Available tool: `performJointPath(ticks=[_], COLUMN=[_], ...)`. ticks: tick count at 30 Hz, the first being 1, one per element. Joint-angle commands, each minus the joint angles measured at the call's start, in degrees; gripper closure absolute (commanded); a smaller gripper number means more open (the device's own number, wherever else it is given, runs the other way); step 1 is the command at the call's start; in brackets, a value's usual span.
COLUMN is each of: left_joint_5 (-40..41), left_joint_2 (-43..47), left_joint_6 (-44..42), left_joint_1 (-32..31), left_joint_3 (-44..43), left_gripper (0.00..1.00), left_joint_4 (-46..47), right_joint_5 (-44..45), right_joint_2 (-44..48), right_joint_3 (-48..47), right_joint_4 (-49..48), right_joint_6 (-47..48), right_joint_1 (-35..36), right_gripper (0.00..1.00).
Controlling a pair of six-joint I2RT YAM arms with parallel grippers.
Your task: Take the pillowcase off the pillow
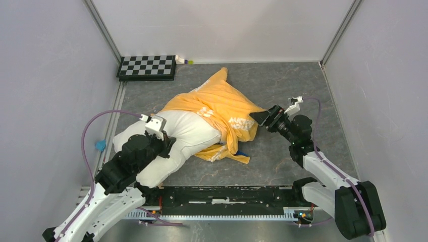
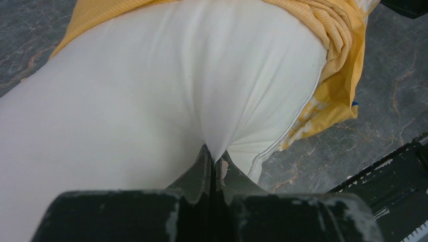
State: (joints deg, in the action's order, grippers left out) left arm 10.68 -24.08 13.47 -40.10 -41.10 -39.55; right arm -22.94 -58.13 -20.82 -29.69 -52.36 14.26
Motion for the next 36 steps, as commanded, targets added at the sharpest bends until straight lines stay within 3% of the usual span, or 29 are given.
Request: performJointPath(ticks=[1,4,8,9,12,15,17,20,24,31,36], left_joint_5=[-5.74,-5.1,-4.36,-4.15,1.52,17.88,24.52,28.54,33.76,37.67,48.21], left_joint_2=[0.21,-0.13,-0.01,0.22,1.26,5.04,8.19,11.16,8.41,3.73,2.37], left_joint_6=[-0.76,-0.39,0.06,0.06,-1.05,2.1,3.45,4.13,5.33,3.97,4.59], left_joint_1=[-0.07,-0.07,-0.07,-0.07,-0.07,-0.07,-0.07,-0.07,-0.07,-0.11,-0.07], left_joint_3=[0.09,0.25,0.09,0.08,-2.07,-3.07,-2.98,-2.09,-2.95,-5.07,-6.58], left_gripper=[0.98,0.98,0.98,0.98,0.98,0.98,0.98,0.98,0.98,0.98,0.98], left_joint_4=[3.46,3.48,3.3,3.18,0.59,-2.85,-3.6,-2.86,-3.31,-1.34,-1.39], right_joint_5=[13.02,17.72,20.74,20.59,20.03,20.61,22.56,26.49,26.38,26.43,27.97], right_joint_2=[1.65,2.37,1.47,1.15,0.26,0.09,0.37,1.23,1.87,1.44,1.6], right_joint_3=[2.76,3.31,3.11,3.09,2.65,0.42,-1.65,-3.88,-4.66,-5.32,-7.43], right_joint_4=[-2.34,-0.8,1.92,2.08,3.08,7.57,12.72,18.08,20.04,21.79,25.0], right_joint_6=[-8.92,-8.38,-6.51,-6.08,-3.87,0.24,2.74,5.16,5.42,5.43,4.2], right_joint_1=[0.02,-0.03,-1.49,-2.22,-6.35,-11.96,-17.09,-22.64,-29.98,-35.91,-41.65], right_gripper=[0.17,0.46,0.96,1.0,1.0,1.0,1.0,1.0,1.0,1.0,1.0])
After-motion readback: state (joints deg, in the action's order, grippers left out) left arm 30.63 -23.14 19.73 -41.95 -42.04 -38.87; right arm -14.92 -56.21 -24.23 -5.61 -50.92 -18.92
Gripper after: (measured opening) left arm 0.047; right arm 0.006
